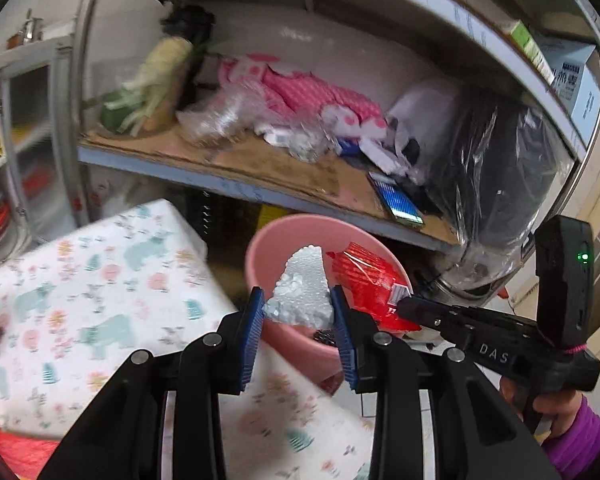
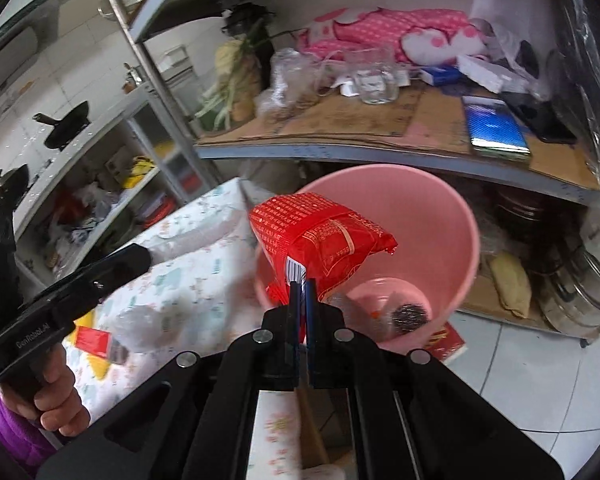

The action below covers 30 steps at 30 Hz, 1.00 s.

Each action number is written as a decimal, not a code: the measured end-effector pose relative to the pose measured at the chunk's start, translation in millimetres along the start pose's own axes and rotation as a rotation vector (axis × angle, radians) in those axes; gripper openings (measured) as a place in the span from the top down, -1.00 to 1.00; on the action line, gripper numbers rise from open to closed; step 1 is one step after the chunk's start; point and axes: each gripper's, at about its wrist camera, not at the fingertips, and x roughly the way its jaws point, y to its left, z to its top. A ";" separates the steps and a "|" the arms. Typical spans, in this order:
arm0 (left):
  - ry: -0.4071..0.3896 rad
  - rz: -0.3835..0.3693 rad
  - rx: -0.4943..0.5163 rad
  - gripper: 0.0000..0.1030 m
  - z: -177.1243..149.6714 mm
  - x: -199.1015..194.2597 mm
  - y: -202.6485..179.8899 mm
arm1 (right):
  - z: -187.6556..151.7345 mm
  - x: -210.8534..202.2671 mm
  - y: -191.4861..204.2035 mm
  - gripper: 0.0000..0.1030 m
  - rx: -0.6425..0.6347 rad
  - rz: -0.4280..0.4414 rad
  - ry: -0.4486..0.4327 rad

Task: Collect trash
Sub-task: 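Carry the clear plastic and red bag over the pink bucket and open both grippers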

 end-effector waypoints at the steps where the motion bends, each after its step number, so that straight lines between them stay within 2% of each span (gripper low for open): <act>1: 0.011 -0.002 0.005 0.35 -0.1 7.0 -3.2 | 1.1 3.0 -2.9 0.95 0.001 -0.006 0.006; 6: 0.061 0.006 0.042 0.35 1.4 40.8 -17.0 | 2.1 14.5 -12.8 0.95 0.001 -0.028 0.028; 17: 0.129 0.026 0.022 0.34 -4.5 85.7 -13.5 | 1.6 40.6 -16.0 0.94 -0.050 -0.068 0.088; 21: 0.142 0.015 0.012 0.24 -5.5 89.2 -14.0 | 0.0 46.5 -17.2 0.82 -0.049 -0.080 0.117; 23: 0.143 0.013 0.008 0.10 -4.8 88.7 -14.7 | -1.3 47.0 -17.9 0.80 -0.050 -0.088 0.123; 30: 0.126 0.008 -0.005 0.07 -5.5 72.7 -14.2 | -4.4 42.8 -13.8 0.74 -0.070 -0.083 0.126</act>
